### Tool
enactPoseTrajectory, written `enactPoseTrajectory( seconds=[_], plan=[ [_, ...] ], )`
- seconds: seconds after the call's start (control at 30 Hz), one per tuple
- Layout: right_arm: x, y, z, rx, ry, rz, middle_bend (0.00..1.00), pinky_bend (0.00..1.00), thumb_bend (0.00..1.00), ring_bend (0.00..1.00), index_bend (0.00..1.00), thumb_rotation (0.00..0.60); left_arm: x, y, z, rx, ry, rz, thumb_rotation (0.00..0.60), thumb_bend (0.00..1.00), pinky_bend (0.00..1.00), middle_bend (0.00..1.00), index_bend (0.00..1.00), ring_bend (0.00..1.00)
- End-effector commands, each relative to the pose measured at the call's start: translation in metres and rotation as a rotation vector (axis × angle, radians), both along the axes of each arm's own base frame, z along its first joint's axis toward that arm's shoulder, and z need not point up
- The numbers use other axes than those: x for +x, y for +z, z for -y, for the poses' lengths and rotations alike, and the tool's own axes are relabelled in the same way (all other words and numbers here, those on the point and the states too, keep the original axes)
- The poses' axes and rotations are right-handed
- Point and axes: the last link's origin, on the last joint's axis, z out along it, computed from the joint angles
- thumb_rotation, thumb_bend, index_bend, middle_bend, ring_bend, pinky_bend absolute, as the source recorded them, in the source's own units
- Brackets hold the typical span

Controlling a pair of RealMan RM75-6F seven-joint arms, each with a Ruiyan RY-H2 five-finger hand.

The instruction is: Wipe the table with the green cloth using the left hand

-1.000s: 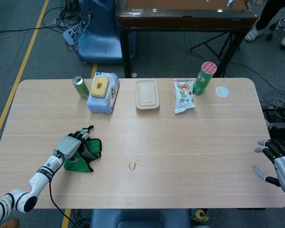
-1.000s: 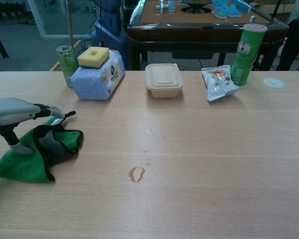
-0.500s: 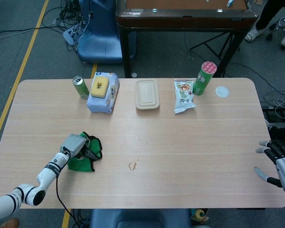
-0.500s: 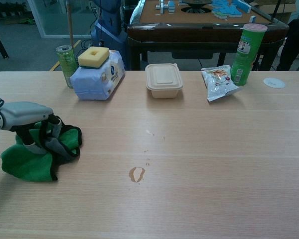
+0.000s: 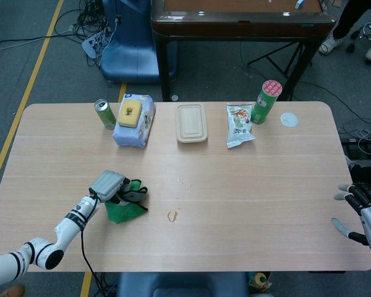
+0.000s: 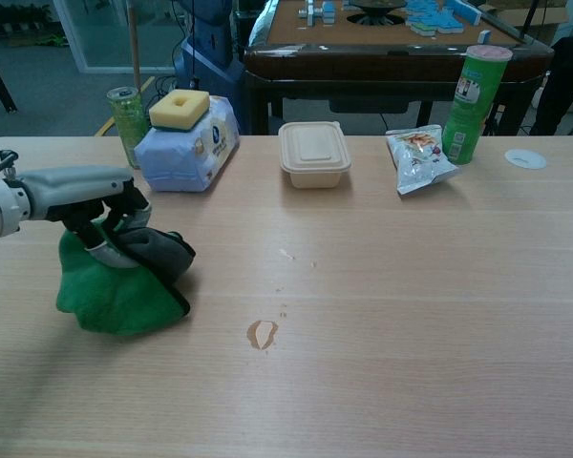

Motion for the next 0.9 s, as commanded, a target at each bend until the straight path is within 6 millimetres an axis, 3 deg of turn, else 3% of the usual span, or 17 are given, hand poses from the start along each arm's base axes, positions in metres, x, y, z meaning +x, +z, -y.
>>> enactPoseTrajectory(
  seconds=[0.03, 0.2, 0.53, 0.9],
  plan=[
    [0.0, 0.0, 0.0, -0.001, -0.001, 0.0, 0.3, 0.19, 0.3, 0.21, 0.39, 0.6, 0.03, 0.007, 0.007, -0.049, -0.017, 0.119, 0.6, 0.19, 0.93, 0.69, 0.67, 0.69],
    [-0.001, 0.0, 0.0, -0.002, -0.006, 0.002, 0.3, 0.19, 0.3, 0.21, 0.39, 0.6, 0.056, -0.007, 0.021, -0.13, -0.063, 0.171, 0.6, 0.19, 0.93, 0.69, 0.66, 0.68],
    [-0.004, 0.002, -0.002, -0.008, -0.016, 0.003, 0.3, 0.19, 0.3, 0.21, 0.39, 0.6, 0.085, -0.056, 0.04, -0.263, -0.128, 0.174, 0.6, 0.19, 0.93, 0.69, 0.65, 0.67],
    [-0.007, 0.002, -0.001, -0.005, -0.031, 0.007, 0.3, 0.19, 0.3, 0.21, 0.39, 0.6, 0.088, -0.107, 0.046, -0.312, -0.203, 0.056, 0.6, 0.19, 0.93, 0.69, 0.65, 0.67]
  ],
)
